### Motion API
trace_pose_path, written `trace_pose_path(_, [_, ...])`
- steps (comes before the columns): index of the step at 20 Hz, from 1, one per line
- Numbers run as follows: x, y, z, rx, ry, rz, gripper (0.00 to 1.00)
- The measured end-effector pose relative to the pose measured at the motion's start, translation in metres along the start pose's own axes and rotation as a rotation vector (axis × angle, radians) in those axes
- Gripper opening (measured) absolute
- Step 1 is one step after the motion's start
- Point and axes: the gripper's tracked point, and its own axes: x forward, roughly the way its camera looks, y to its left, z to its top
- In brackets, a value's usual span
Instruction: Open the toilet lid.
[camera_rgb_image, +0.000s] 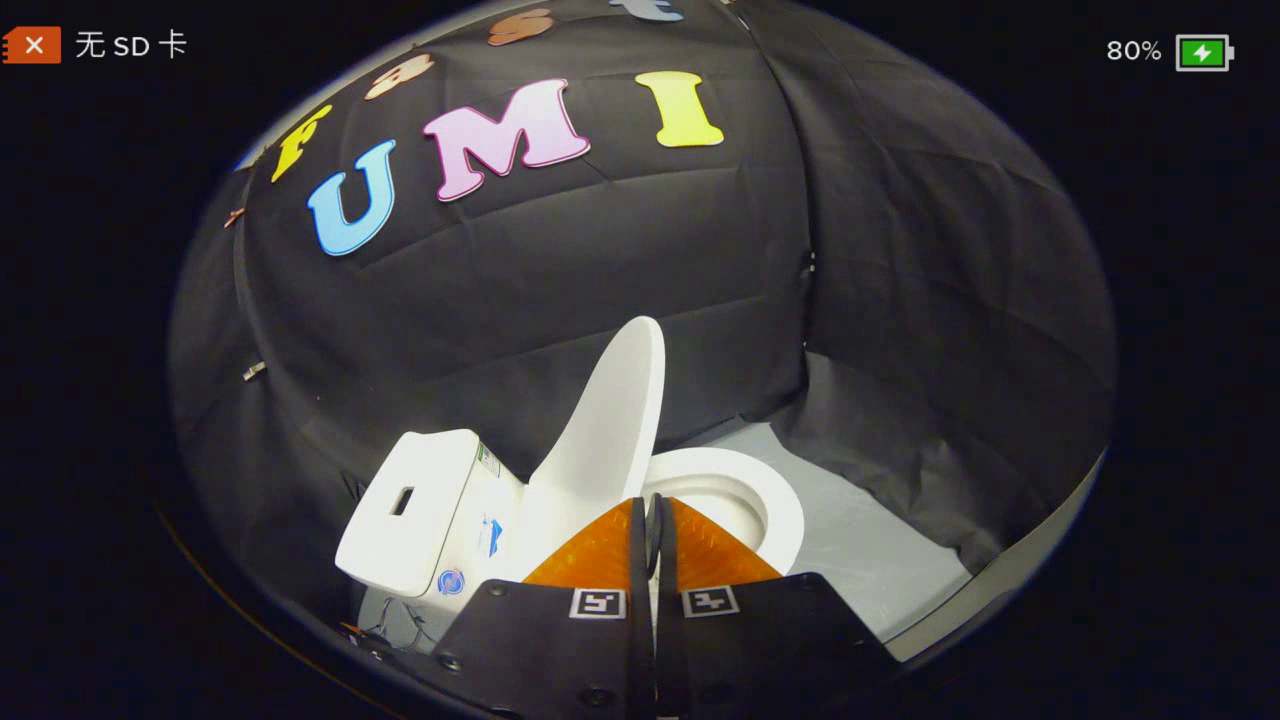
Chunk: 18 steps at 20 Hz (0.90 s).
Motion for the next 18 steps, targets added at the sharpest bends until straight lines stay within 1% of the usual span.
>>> trace_pose_path(10, [-0.027, 0.086, 0.016, -0.157, -0.135, -0.024, 0.07])
trace_pose_path(18, [-0.041, 0.172, 0.012, -0.251, -0.195, 0.059, 0.10])
